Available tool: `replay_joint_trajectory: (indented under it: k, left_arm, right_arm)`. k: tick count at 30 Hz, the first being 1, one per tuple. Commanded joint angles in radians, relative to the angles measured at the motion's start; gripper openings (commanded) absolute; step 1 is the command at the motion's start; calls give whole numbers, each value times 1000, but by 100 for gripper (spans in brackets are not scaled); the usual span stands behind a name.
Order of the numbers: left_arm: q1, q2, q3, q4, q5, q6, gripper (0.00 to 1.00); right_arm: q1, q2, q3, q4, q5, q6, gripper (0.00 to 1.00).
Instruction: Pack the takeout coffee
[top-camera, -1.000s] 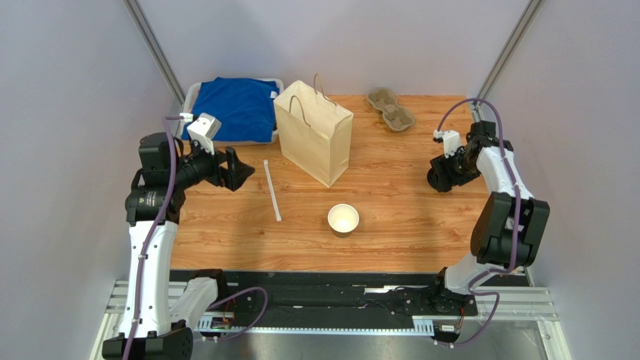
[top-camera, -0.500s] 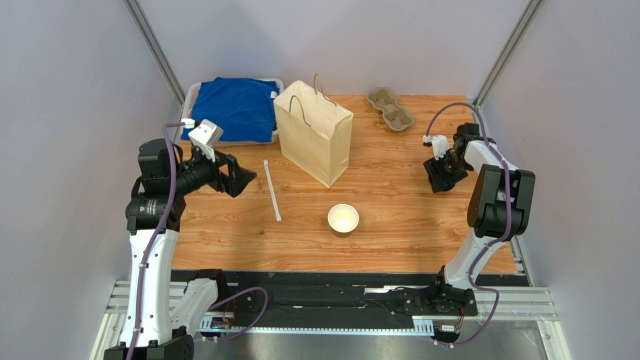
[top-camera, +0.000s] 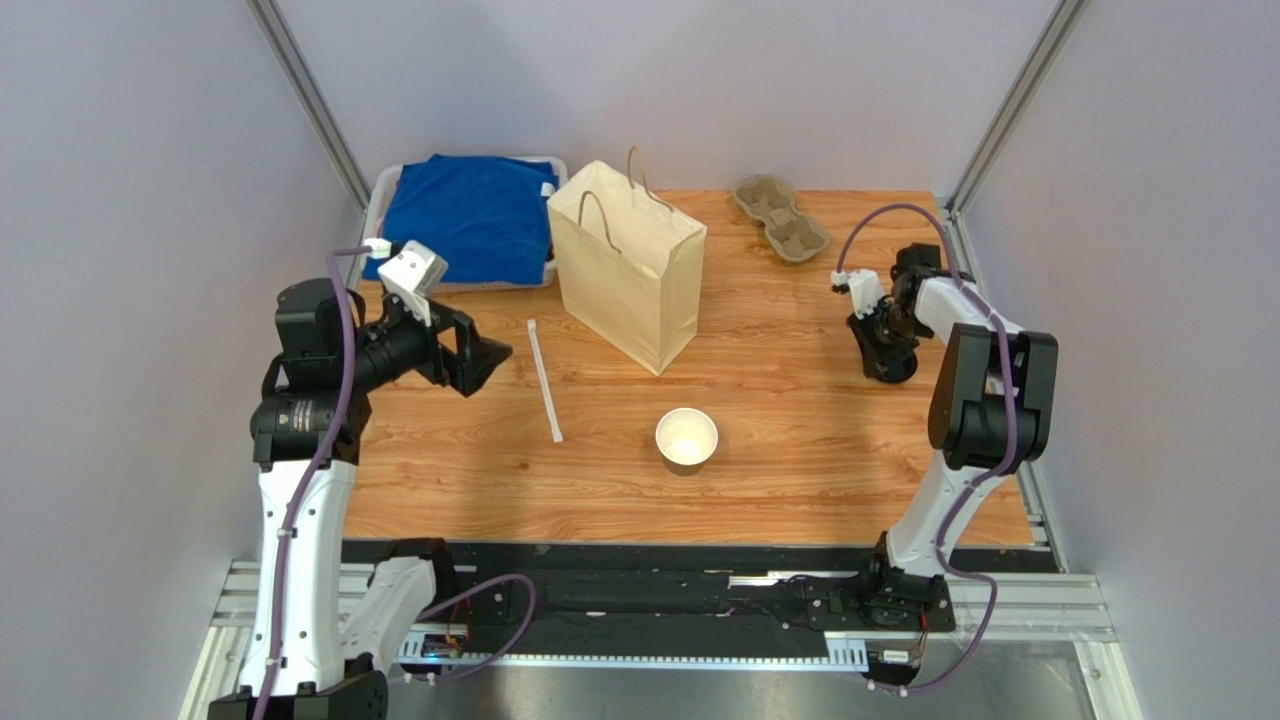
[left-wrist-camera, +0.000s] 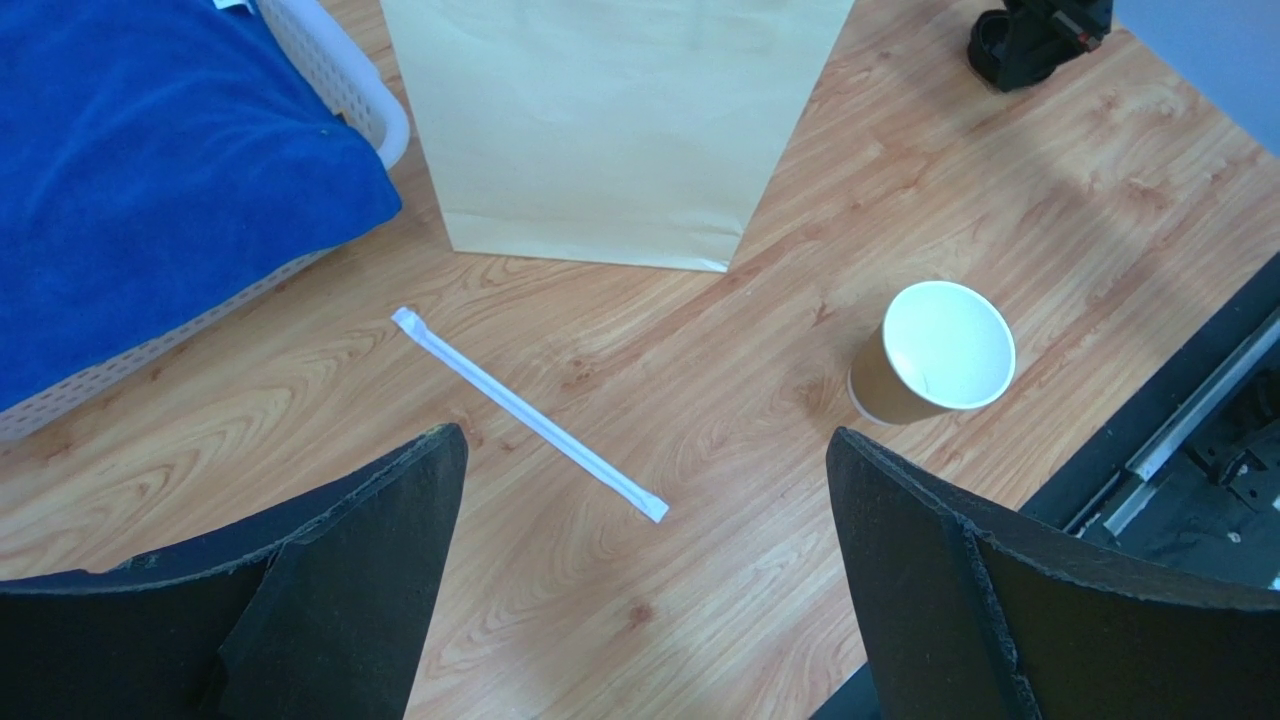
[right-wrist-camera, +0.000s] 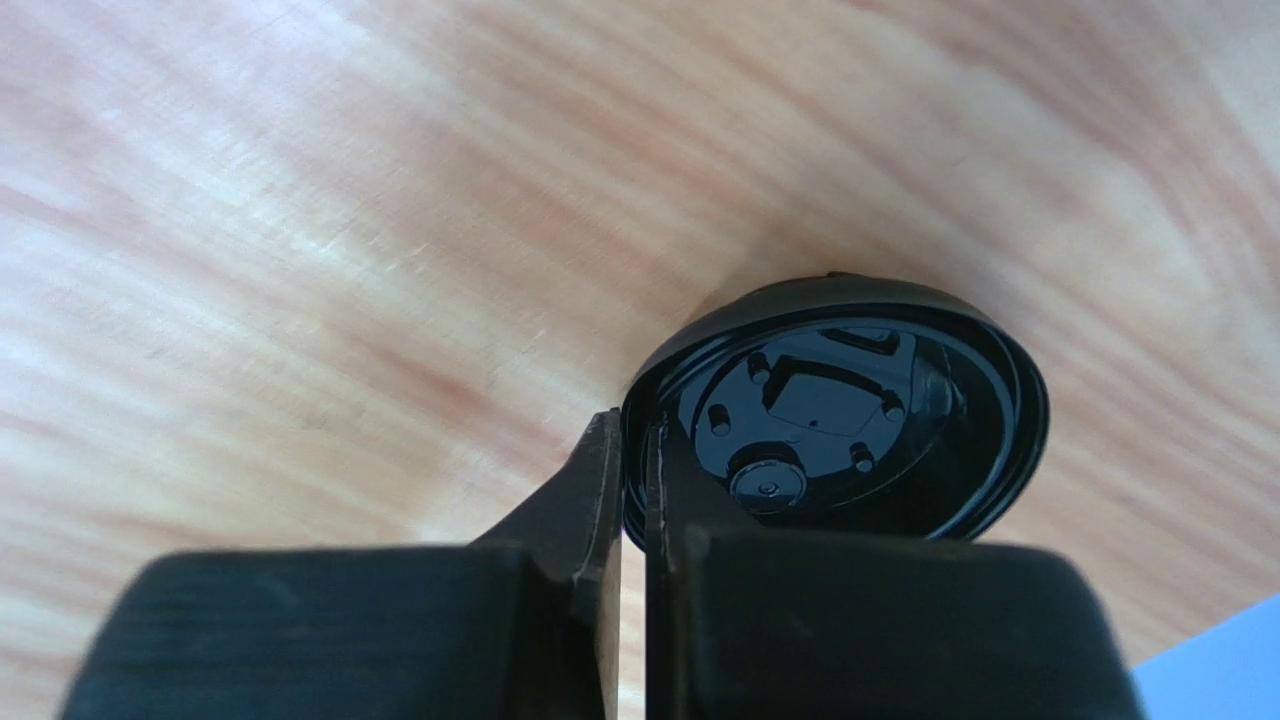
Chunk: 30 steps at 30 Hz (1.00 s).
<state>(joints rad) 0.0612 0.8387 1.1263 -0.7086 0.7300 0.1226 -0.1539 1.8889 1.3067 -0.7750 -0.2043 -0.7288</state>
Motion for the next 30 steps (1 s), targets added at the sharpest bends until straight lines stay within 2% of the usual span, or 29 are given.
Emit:
replay_joint_trajectory:
  k: [1,3,4,6,7,9,10,14,18,19,21,22,24,25,26,28,29,30]
  left_arm:
    - [2,-12,62,-8,32,58,99]
    - [0,-10,79,-18,25,78,99]
    - [0,-10,95,-23,26,95,99]
    - [-1,-16,110,-25,49,112,99]
    - [-9,-18,131,-25,52,130,99]
    - [-55,-16,154,-28,45,164,98]
    - [-57,-13,176,-37,43,210,98]
    - [-156,26,219,-61,42,311,97]
    - [-325,30,225,-57,-19,379,95]
    - [-421,25,199,-34,-42,400,95]
    - [-506,-1,158,12,-108,422,95]
    - [-597,-13,108,77,-135,449,94]
    - [-684,-39,58,173,-211,507,92]
    - [-783,-47,11,208,-246,593,91]
    - [-843,-50,-14,242,-321,641,88]
    - [-931,-64,-90,348,-359,792,85]
    - [-1016,-66,-115,385,-392,846,82]
    - [-1052,-63,-166,456,-405,956,82]
  right_arm:
    - [-13,-163,89,-224,-191,25,0]
    - [-22,-246,143,-329,-298,45,0]
    - [-24,-264,211,-457,-423,46,0]
    - [-24,-306,278,-585,-551,42,0]
    - [-24,-315,334,-715,-684,29,0]
    - [-24,-333,368,-828,-811,-6,0]
    - [-24,-344,377,-892,-925,11,0]
    - [8,-454,228,-892,-1165,91,0]
    - [85,-514,100,-891,-1363,183,0]
    - [99,-517,79,-889,-1433,236,0]
    - [148,-514,34,-882,-1434,304,0]
    - [149,-524,19,-812,-1434,351,0]
    - [197,-542,-35,-787,-1434,440,0]
    - [206,-547,-61,-752,-1434,469,0]
    - [220,-563,-87,-721,-1434,558,0]
    - [231,-579,-162,-643,-1436,655,0]
    - [235,-588,-185,-604,-1434,710,0]
    - [238,-603,-210,-566,-1434,832,0]
